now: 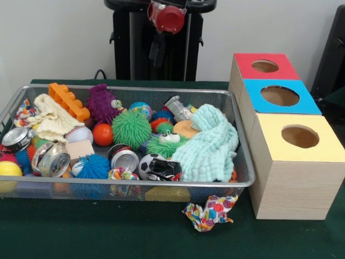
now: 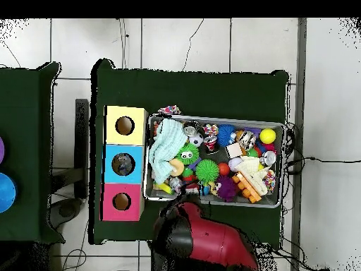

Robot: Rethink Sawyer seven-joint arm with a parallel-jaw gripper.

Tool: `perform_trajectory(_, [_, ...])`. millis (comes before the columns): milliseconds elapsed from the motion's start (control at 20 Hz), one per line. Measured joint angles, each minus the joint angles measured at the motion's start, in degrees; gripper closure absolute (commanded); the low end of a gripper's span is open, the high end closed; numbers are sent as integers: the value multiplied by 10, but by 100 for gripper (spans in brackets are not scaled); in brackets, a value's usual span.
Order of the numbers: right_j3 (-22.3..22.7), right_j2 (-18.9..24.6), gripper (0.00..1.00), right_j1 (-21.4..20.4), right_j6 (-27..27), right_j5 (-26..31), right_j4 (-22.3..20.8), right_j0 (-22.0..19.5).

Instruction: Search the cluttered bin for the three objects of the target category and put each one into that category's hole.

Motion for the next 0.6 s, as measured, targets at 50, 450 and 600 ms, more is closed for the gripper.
perform_trajectory(50, [-3,-28,0,6,0,-9,-8,28])
perform_trajectory(450, [-9,-188,0,66,0,-284,-40,118])
perform_trajectory(600, [-11,-231,0,96,0,-432,-40,109])
